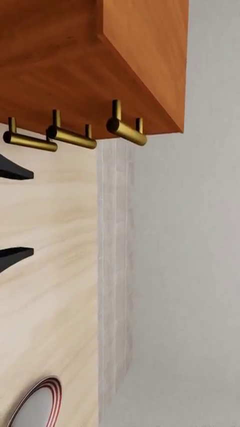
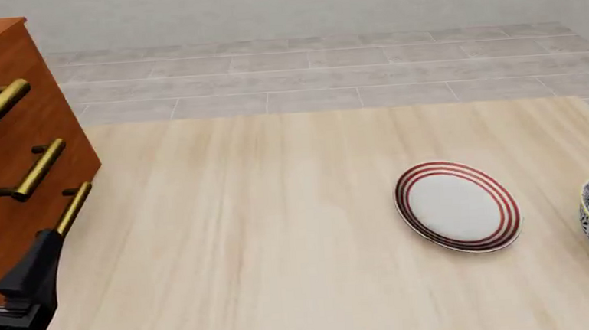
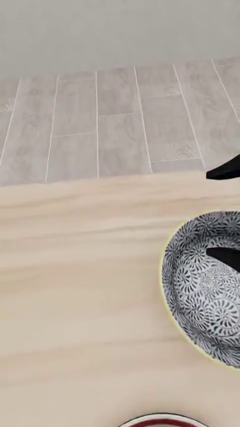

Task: Put the bowl on top of the cabinet.

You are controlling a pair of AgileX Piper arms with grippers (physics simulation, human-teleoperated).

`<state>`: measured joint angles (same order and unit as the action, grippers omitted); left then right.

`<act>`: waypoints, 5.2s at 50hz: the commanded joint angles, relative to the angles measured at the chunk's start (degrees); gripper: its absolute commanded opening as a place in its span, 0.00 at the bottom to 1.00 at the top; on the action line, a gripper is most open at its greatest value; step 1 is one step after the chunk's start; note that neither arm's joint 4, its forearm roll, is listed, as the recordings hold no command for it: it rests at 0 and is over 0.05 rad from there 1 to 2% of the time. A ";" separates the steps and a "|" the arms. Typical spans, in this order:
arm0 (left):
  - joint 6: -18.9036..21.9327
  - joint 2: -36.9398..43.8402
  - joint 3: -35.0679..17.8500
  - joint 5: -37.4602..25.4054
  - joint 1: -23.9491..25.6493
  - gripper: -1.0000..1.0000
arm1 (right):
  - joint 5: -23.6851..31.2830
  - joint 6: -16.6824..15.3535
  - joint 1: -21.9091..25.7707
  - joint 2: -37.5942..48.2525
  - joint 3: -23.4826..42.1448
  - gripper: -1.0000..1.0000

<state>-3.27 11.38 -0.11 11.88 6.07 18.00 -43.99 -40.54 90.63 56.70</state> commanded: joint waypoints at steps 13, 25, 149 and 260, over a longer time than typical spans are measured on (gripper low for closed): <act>0.11 2.53 0.05 2.20 0.37 1.00 | -4.76 -3.36 -3.60 9.47 -0.62 1.00; 0.31 2.58 0.06 2.18 0.58 1.00 | -6.61 -4.09 -3.91 12.86 -1.42 1.00; -0.34 4.79 -3.52 1.22 9.47 1.00 | 5.36 21.67 27.79 -24.26 -0.94 0.00; -1.14 48.50 -36.11 12.52 49.22 1.00 | 1.78 22.81 50.02 -31.64 -5.76 0.00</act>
<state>-3.20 58.12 -33.57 25.05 52.24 20.60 -21.43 6.62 57.82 50.04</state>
